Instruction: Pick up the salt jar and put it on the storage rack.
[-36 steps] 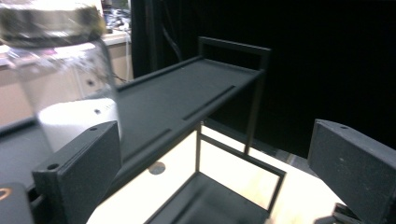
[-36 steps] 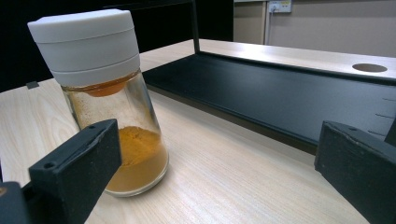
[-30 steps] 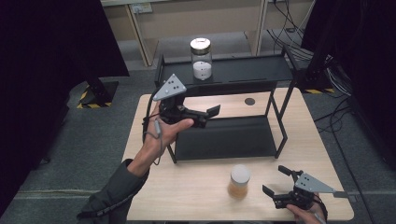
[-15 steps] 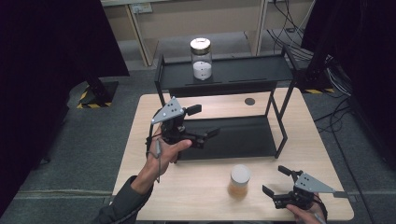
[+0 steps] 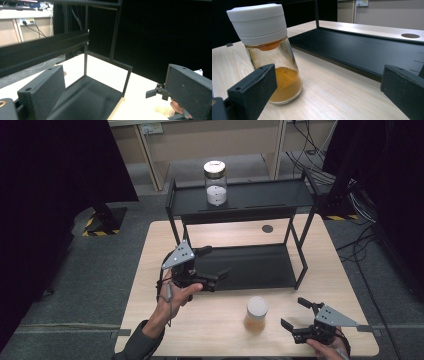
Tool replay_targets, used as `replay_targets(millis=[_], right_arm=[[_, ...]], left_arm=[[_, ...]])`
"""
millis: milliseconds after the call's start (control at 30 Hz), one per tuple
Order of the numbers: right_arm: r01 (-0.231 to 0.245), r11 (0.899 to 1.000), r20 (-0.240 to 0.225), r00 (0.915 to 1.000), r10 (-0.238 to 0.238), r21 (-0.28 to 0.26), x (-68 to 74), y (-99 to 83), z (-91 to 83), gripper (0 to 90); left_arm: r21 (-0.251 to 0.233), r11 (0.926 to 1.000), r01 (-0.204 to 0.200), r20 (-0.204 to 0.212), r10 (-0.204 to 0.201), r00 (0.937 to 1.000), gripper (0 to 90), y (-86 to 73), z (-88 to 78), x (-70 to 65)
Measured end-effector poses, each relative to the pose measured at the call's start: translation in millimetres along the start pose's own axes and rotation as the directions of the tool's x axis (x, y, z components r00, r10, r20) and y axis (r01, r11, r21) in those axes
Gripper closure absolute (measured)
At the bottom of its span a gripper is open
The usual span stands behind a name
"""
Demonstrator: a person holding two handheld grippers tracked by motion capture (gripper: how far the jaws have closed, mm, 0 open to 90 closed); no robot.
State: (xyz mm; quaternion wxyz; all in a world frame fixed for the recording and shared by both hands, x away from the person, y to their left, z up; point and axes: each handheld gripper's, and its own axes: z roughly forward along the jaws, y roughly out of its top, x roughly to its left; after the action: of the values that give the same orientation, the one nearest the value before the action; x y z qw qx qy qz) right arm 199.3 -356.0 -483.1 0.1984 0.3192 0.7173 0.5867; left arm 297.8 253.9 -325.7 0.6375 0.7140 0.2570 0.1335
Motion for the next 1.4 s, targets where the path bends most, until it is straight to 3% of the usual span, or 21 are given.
replay_targets(millis=[333,633,967,1400], right_arm=[[0.0,1.0,0.0,1.0,0.0,0.001,0.0,0.0,0.1,0.9],[-0.001,1.0,0.001,1.0,0.001,0.0,-0.2,-0.2,-0.1,0.9],[-0.004,1.0,0.0,1.0,0.004,0.002,-0.2,-0.4,0.7,0.9],[-0.005,1.0,0.001,1.0,0.005,0.001,-0.3,-0.5,0.5,0.9]], left_arm=[[0.03,0.9994,-0.019,-0.028,0.02,0.9994,2.2,-24.7,4.2,-3.2],[0.061,0.9981,-0.006,-0.029,0.008,0.9995,2.2,-49.7,11.2,-2.0],[0.056,0.998,0.03,-0.027,-0.028,0.9992,2.2,-74.8,13.4,2.3],[0.055,0.9984,0.014,-0.021,-0.013,0.9997,1.9,-101.7,16.6,5.4]])
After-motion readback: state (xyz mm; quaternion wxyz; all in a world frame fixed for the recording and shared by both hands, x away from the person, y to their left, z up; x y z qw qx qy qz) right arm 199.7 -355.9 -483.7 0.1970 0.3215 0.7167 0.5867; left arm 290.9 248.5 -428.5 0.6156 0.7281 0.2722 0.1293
